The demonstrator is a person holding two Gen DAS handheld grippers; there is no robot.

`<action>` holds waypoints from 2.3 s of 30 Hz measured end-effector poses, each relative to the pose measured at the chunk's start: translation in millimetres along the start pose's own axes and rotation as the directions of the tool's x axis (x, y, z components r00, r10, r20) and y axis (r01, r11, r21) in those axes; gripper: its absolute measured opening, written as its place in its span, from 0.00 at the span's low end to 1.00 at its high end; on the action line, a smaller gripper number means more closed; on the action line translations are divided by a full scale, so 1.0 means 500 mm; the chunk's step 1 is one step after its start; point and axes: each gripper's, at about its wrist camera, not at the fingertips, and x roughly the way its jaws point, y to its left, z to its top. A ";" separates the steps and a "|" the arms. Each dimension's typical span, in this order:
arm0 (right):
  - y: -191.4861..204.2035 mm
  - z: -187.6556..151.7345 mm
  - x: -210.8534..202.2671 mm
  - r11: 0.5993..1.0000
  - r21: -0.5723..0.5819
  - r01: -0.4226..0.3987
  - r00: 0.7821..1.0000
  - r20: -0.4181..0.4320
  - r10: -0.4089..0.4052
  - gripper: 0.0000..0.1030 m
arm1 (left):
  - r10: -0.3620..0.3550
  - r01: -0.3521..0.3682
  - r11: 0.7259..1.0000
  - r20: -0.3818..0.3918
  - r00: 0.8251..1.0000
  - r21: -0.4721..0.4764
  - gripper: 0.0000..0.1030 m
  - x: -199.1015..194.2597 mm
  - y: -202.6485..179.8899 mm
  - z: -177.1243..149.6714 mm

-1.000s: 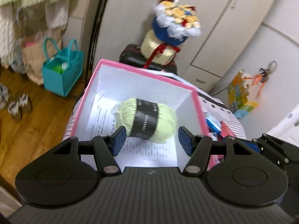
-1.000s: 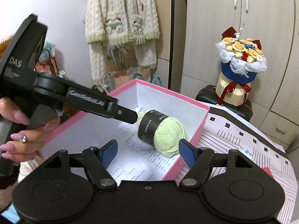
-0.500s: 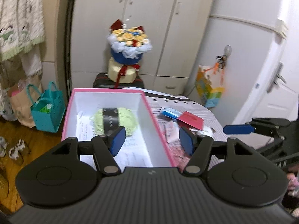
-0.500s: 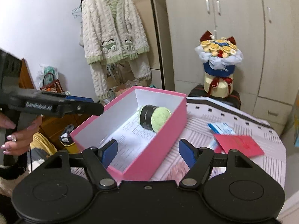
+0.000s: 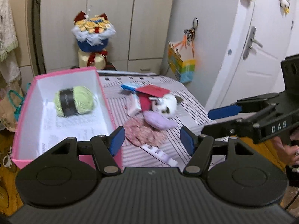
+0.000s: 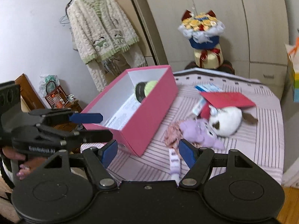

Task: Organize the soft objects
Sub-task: 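Move the left tool to the toothpaste tube while the right tool reaches the scrunchie, then grasp the toothpaste tube with the left gripper while the right grasps the scrunchie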

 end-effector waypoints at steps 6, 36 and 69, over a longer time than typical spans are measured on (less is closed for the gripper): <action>-0.055 -0.025 0.009 0.997 0.079 -0.021 1.000 -0.018 0.022 0.74 | -0.061 0.059 0.998 -0.048 0.997 -0.034 0.63 0.061 -0.029 -0.040; -0.194 -0.064 0.216 0.975 0.219 -0.043 0.997 -0.048 0.055 0.75 | 0.207 -0.208 0.978 -0.027 0.978 -0.018 0.63 0.317 -0.079 -0.159; -0.129 -0.126 0.284 0.977 -0.012 0.215 0.972 0.099 -0.213 0.15 | 0.293 -0.293 0.956 -0.018 0.956 0.027 0.22 0.291 -0.065 -0.179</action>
